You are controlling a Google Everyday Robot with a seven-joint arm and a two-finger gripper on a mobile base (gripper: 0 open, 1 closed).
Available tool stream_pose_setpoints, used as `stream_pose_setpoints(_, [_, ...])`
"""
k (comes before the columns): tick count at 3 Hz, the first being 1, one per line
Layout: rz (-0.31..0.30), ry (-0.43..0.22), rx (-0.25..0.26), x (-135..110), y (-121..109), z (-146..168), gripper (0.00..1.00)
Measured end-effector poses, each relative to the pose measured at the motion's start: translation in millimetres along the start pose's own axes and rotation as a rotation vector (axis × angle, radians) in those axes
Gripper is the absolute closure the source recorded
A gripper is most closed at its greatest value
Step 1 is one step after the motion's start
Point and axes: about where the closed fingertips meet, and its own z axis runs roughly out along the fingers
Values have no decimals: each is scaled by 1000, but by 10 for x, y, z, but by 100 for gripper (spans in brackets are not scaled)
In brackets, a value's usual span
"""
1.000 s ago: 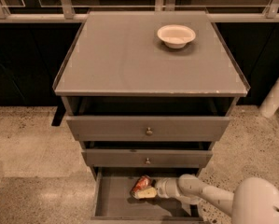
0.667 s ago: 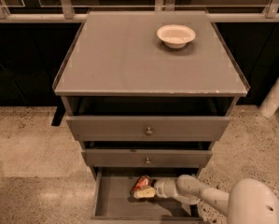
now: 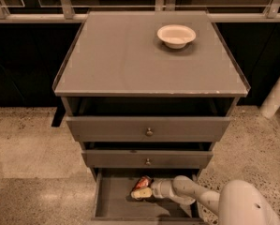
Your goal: Pick coke can from bottom drawer and place on counter
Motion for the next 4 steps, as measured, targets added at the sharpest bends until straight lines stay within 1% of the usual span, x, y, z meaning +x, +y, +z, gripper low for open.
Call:
stream_pose_setpoints(1, [28,-1,3,24,52,56,0])
stream_pose_setpoints(2, [49,4,-4,-30,195,92,0])
stream_pose_setpoints(3, [99,43,52,-11,451,129,0])
stream_pose_setpoints(4, [99,43,52,-11,451,129,0])
